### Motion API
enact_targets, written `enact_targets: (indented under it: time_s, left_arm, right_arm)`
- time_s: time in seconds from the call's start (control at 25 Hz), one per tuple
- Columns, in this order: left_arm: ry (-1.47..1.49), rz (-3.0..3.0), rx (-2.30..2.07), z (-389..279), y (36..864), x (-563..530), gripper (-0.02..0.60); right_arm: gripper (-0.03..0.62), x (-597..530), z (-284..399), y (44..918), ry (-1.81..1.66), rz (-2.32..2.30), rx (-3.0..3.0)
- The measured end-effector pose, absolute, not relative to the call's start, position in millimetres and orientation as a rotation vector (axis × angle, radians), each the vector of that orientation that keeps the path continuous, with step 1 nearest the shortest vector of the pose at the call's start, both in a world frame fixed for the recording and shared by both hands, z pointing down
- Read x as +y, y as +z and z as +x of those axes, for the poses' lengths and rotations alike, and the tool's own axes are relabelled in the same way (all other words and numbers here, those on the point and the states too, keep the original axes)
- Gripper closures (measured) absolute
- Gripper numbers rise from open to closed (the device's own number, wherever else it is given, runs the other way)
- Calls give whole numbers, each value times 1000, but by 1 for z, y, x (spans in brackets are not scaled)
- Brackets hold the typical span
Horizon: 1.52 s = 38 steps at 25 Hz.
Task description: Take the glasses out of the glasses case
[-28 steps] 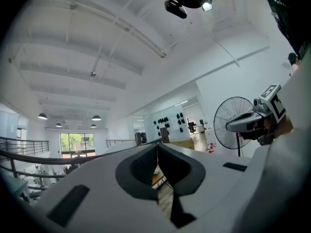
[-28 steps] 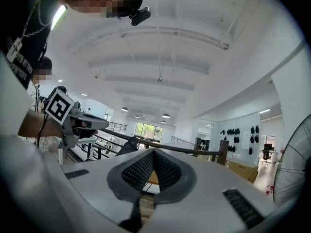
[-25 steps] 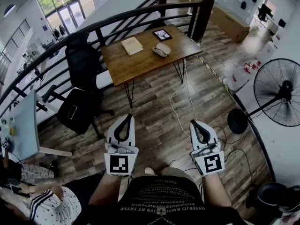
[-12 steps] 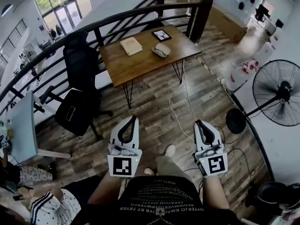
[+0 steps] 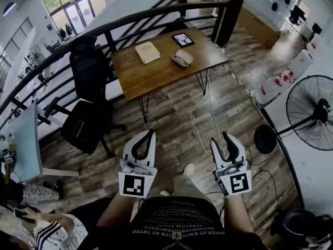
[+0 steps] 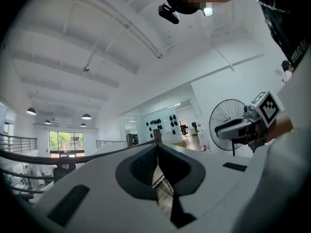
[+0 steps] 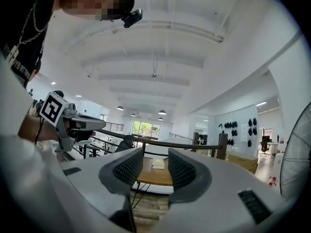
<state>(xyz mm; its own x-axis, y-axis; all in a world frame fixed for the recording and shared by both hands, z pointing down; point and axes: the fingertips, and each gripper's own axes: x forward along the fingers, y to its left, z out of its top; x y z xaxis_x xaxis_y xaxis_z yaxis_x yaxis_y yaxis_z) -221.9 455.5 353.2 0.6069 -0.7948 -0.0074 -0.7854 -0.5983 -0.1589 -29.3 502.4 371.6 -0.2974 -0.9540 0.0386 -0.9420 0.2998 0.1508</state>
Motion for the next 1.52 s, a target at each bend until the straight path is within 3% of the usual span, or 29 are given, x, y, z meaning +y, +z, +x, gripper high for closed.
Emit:
enact_targets:
  time_s: [1.0,1.52]
  left_arm:
    - [-121,-2689,1412,-96,353,313,552]
    - [-148,-2633,1507,-68,357,286,552]
  right_arm:
    - [422,353,91,371,-115,1717,-2518]
    - [414,321,129,384,-85,1651,-2573]
